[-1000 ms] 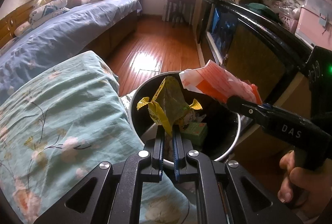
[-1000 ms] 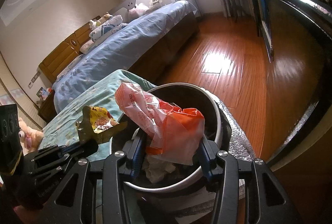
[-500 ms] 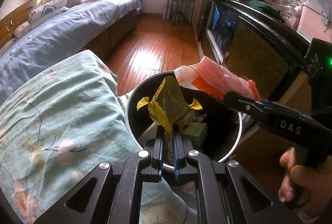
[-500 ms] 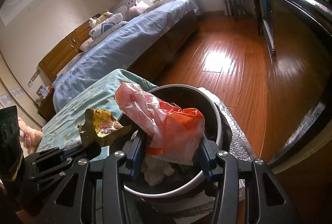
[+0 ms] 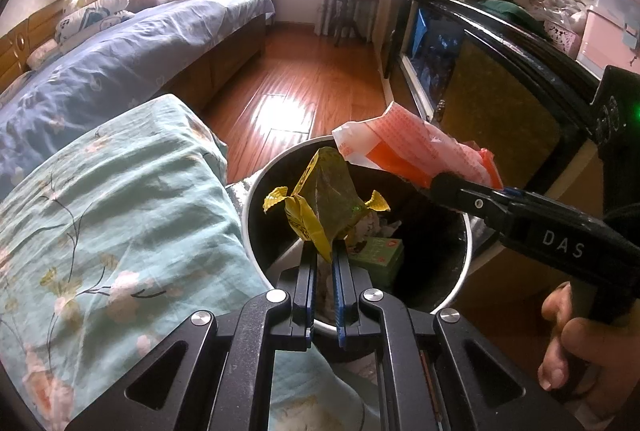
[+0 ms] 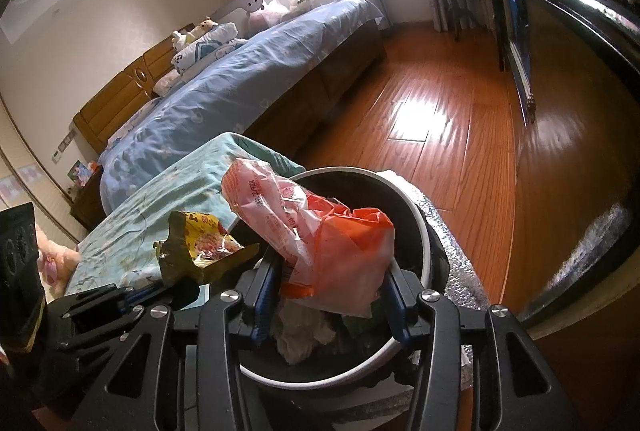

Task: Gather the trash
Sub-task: 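Lower both tools into the bin and open them to release the wrapper and bag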

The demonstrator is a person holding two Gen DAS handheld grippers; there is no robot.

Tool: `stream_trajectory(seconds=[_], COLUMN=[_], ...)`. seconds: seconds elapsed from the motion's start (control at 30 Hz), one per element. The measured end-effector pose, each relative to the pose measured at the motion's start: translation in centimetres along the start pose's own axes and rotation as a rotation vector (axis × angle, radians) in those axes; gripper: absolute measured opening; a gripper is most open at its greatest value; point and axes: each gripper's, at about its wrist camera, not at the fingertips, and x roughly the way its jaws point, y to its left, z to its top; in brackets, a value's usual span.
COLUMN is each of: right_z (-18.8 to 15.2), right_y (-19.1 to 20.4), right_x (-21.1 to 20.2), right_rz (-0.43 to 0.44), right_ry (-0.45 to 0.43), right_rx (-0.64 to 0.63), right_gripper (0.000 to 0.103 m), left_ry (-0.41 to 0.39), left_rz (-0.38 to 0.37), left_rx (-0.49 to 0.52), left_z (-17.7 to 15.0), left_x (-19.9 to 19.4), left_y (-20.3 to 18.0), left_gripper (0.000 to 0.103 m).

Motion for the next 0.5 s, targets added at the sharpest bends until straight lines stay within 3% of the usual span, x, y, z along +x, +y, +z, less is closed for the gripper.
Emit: stream_trajectory(seconds=[0.5], right_z=[0.44], right_y=[0.09], right_x=[0.22], right_rz=[-0.004], right_ry=[0.01], right_rx=[-0.002], right_gripper=[0.049], left_ry=[0.012], left_rz=[-0.007], left_rx=[0.006], left_z=[0.5], left_x=[0.55], left_y=[-0.01], left_gripper=[0.006])
